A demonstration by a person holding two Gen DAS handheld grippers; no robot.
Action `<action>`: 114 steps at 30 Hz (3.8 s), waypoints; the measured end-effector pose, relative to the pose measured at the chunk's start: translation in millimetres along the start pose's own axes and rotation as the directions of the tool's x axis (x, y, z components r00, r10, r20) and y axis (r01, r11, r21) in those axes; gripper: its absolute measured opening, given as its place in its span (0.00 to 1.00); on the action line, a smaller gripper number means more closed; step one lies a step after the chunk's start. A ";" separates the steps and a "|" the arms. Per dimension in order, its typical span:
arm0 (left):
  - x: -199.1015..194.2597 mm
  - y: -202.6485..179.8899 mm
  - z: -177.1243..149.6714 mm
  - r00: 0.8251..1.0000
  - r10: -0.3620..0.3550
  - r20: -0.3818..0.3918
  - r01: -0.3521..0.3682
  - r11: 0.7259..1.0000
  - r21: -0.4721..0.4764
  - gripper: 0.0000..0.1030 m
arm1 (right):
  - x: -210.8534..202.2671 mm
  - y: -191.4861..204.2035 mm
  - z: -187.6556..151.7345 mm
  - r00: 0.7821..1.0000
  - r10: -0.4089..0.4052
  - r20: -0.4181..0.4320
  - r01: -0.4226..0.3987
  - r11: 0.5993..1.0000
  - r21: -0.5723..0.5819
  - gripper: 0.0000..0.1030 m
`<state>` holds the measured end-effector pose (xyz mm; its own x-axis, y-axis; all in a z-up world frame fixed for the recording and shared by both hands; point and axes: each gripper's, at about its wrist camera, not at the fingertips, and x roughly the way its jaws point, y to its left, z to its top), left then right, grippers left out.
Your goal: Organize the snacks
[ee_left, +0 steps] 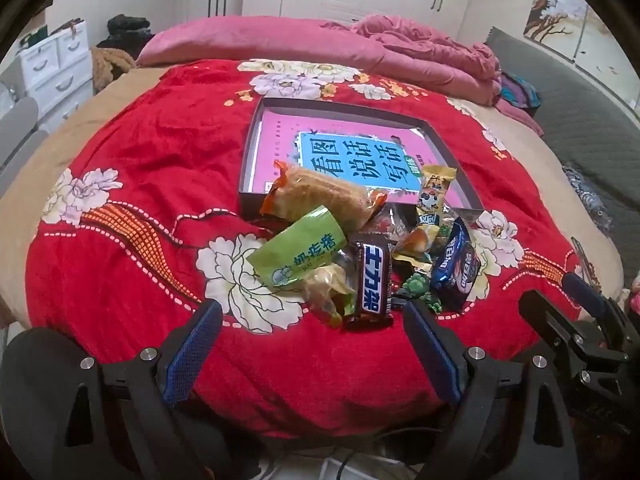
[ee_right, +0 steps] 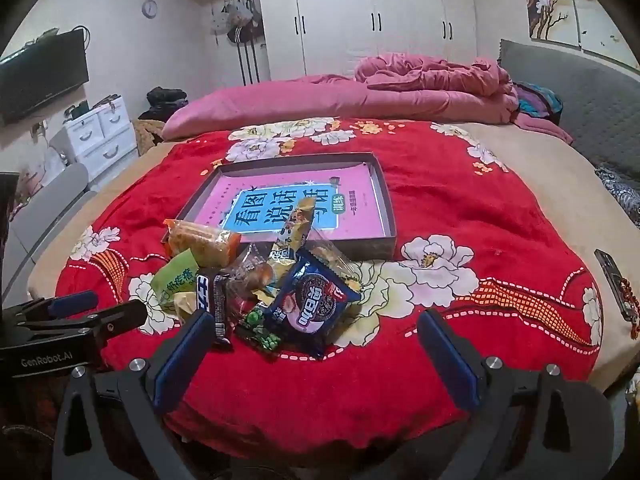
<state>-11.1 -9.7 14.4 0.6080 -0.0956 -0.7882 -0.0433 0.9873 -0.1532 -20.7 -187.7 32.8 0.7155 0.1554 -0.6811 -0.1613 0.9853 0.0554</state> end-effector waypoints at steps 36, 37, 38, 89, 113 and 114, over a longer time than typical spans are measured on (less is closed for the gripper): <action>-1.8 -1.1 -1.6 1.000 -0.007 -0.001 0.007 1.000 0.003 0.89 | -0.5 -0.5 -0.3 1.000 0.003 0.001 -0.003 1.000 0.003 0.99; -1.4 -0.9 -1.4 1.000 -0.007 -0.003 0.007 1.000 0.003 0.89 | -0.7 -0.5 -0.1 1.000 0.003 0.001 -0.003 1.000 0.004 0.99; -0.9 -0.5 -1.4 1.000 -0.007 -0.004 0.007 1.000 0.002 0.89 | -0.9 -0.4 0.0 1.000 0.004 0.000 -0.004 1.000 0.004 0.99; 67.7 -37.4 23.4 0.985 -0.108 -0.135 0.116 0.992 0.053 0.58 | 85.8 -35.7 -0.8 0.969 0.142 -0.203 -0.088 0.963 0.254 0.99; 88.5 -39.4 25.1 0.972 -0.141 -0.186 0.147 0.989 0.022 0.29 | 106.1 -43.1 4.5 0.952 0.219 -0.214 -0.150 0.943 0.297 0.53; 88.3 -38.6 25.1 0.972 -0.145 -0.186 0.151 0.988 0.018 0.29 | 103.1 -45.0 4.5 0.954 0.217 -0.208 -0.150 0.943 0.298 0.53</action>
<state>64.2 -53.1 -34.3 0.4500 -0.2598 -0.8544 0.0629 0.9636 -0.2599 63.4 -215.7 -36.6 0.5062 0.3478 -0.7892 -0.0571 0.9266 0.3717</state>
